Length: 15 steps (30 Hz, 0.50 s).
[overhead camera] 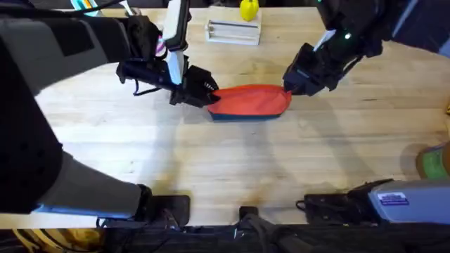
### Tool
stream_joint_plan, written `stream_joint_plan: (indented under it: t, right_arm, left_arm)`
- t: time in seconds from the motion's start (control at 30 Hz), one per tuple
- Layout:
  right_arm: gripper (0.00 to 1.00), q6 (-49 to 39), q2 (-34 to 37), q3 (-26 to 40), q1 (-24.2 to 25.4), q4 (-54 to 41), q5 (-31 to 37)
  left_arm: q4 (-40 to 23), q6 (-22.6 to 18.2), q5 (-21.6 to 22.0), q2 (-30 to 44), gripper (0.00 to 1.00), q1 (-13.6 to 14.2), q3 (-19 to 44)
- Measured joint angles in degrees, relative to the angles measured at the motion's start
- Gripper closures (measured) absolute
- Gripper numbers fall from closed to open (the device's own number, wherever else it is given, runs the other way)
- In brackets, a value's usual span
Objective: Unzip the bag, pick up the pens from the table one at a time and place them inside, then zip the bag closed.
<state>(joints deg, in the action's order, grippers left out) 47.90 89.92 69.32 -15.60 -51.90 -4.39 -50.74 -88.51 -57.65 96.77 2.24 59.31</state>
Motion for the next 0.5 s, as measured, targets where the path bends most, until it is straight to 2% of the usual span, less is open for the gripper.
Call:
stream_joint_plan:
  t: [0.2,0.4,0.43,0.5]
  right_arm:
    - [0.966,0.0,4.1,-0.8,0.4,0.3,0.3]
    - [0.960,-1.4,4.1,-1.0,0.4,1.2,0.3]
    - [0.882,-1.5,3.9,-1.1,0.4,1.3,0.6]
    - [0.606,-2.2,3.1,-1.2,0.6,1.3,2.6]
  left_arm:
    - [0.0,0.0,0.0,0.0,0.958,0.2,0.0]
    - [0.0,0.0,0.0,0.0,0.958,0.2,0.0]
    - [0.0,0.0,0.1,0.0,0.958,0.2,0.0]
    - [-0.2,0.0,0.6,0.0,0.958,0.0,0.0]
